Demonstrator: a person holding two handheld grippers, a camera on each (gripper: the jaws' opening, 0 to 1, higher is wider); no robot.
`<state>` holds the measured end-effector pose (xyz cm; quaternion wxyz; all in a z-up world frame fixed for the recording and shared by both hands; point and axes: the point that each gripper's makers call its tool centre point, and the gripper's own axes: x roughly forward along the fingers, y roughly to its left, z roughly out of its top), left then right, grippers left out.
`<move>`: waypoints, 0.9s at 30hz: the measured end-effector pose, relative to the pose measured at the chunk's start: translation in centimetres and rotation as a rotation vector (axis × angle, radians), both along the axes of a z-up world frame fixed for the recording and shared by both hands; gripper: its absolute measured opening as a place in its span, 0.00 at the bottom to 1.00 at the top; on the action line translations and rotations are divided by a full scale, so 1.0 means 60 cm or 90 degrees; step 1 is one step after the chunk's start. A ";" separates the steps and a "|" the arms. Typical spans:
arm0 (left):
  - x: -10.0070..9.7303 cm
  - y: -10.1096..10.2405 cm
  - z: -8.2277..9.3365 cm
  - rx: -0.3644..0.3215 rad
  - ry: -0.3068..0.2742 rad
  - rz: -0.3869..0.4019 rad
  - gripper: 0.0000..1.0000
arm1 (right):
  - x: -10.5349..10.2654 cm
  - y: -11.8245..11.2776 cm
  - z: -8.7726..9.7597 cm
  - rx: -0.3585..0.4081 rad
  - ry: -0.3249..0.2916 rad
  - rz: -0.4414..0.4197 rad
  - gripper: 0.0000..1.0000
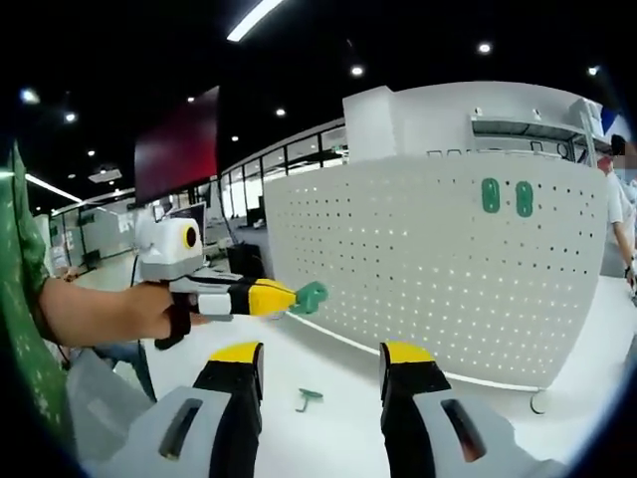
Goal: Insert the hook assembly into the mounting plate slot until the hook locks in place.
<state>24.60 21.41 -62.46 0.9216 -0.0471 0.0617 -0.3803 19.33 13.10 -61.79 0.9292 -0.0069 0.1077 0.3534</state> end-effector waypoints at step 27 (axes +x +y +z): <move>-0.070 -0.047 0.082 -0.148 -0.030 -0.029 0.02 | -0.003 0.019 0.065 0.194 0.023 -0.024 0.21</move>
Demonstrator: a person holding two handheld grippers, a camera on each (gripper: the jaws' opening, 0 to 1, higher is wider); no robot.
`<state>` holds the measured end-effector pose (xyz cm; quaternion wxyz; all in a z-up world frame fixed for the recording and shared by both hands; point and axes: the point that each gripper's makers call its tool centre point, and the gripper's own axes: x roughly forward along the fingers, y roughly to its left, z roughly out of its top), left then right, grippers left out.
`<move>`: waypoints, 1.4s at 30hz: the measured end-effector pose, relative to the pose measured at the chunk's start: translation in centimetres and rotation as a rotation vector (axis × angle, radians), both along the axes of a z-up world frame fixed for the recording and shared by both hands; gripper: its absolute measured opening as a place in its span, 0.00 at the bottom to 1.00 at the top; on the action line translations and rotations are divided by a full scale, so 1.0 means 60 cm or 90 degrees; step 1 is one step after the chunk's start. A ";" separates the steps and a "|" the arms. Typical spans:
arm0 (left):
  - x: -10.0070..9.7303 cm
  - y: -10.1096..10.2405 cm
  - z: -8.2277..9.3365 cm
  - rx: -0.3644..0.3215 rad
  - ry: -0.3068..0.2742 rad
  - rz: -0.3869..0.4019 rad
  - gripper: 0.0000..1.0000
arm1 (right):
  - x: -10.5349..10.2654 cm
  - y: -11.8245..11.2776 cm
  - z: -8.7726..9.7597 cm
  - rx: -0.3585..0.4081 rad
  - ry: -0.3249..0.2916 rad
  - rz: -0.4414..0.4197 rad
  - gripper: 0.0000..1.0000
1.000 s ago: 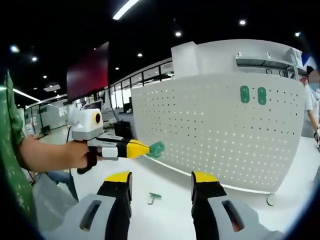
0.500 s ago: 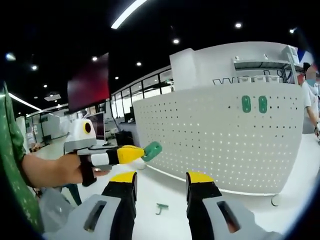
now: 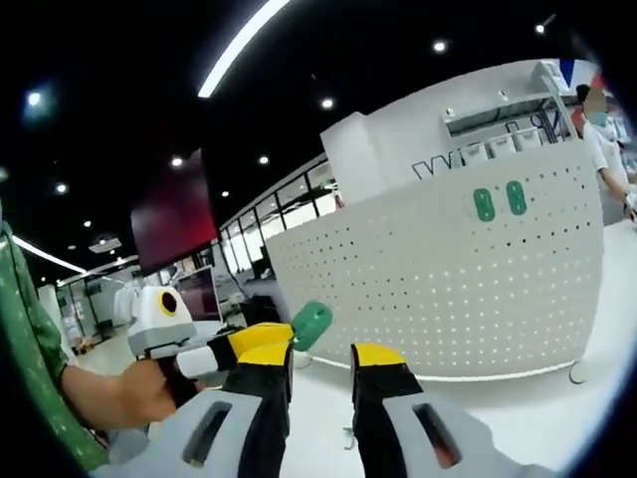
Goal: Insert the hook assembly into the mounting plate slot until the hook locks in place.
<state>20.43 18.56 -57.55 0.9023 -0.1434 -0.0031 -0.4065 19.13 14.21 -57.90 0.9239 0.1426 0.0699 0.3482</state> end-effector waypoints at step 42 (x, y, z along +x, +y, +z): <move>-0.033 -0.034 0.020 0.112 -0.148 0.035 0.02 | 0.004 0.008 0.015 0.247 0.113 0.018 0.02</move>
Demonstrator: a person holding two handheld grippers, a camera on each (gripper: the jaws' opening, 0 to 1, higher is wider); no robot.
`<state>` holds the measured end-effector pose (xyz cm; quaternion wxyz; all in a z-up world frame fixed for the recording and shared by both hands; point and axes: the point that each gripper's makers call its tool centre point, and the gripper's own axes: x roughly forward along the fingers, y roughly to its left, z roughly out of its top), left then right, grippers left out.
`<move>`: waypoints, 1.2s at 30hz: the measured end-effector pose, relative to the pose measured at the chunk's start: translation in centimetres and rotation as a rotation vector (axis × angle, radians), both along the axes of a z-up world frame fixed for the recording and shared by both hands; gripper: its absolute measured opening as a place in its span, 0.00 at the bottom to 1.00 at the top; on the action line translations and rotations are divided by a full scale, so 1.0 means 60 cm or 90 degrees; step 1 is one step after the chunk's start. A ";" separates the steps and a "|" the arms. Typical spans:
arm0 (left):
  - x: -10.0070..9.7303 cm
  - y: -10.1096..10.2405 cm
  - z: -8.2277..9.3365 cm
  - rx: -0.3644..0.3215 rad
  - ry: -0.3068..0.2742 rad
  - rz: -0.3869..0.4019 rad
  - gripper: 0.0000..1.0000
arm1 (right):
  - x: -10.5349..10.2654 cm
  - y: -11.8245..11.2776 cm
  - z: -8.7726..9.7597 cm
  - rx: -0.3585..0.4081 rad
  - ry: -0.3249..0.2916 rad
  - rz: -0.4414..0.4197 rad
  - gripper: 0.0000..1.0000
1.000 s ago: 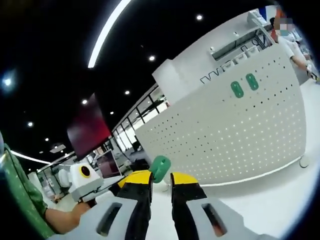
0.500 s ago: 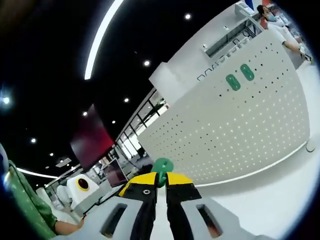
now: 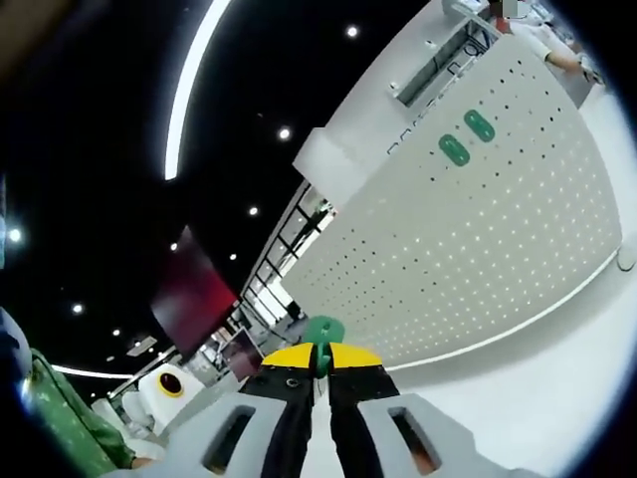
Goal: Insert the hook assembly into the mounting plate slot until the hook locks in place.
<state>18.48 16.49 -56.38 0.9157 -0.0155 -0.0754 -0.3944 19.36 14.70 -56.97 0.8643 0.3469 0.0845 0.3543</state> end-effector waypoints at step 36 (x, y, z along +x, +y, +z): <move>-0.011 -0.008 -0.016 0.053 0.072 -0.106 0.29 | 0.008 -0.025 0.006 -0.275 -0.130 -0.086 0.01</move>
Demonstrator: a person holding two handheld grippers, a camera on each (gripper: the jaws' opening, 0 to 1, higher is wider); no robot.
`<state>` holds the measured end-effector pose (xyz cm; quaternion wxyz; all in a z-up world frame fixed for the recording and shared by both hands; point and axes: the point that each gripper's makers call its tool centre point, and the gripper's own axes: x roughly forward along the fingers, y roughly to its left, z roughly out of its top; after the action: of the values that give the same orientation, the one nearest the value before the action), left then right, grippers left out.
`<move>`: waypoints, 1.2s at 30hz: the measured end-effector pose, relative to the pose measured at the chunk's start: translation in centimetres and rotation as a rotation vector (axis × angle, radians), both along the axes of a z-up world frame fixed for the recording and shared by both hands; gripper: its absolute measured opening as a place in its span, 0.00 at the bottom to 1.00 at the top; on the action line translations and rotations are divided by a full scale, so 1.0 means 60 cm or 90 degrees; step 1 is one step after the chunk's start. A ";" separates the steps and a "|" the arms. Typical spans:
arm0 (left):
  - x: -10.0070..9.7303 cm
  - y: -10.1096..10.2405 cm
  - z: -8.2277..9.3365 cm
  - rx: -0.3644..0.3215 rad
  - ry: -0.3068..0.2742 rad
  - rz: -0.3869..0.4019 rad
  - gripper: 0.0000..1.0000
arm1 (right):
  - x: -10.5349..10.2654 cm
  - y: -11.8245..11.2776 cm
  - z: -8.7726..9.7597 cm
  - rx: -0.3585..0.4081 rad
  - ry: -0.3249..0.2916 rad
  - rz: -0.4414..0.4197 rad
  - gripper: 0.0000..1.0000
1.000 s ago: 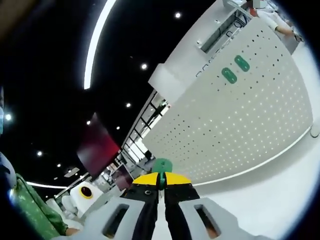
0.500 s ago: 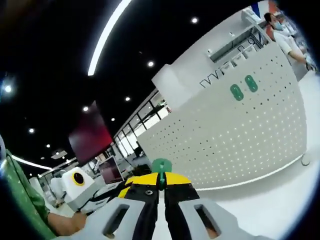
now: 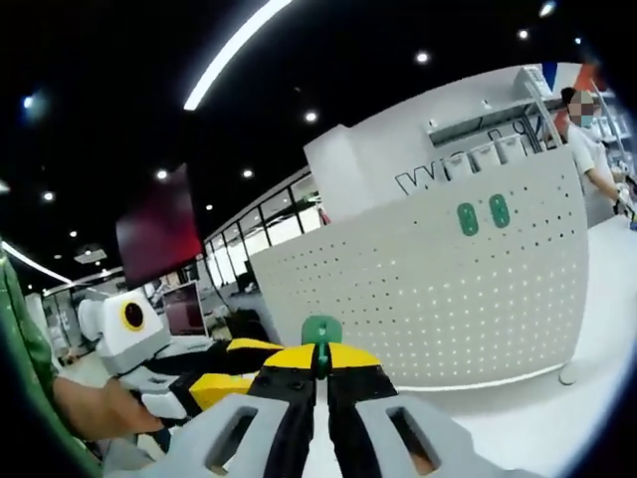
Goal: Insert the hook assembly into the mounting plate slot until the hook locks in place.
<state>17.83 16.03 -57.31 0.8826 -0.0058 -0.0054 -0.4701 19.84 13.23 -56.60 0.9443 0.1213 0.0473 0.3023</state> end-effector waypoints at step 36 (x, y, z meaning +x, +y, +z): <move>-0.048 0.016 0.023 0.029 0.082 -0.118 0.83 | 0.016 -0.028 0.004 -0.273 -0.109 -0.112 0.01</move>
<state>14.98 17.01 -55.91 0.8338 -0.0165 0.0629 -0.5483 20.81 11.55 -56.37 0.9718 -0.1042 0.0198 0.2108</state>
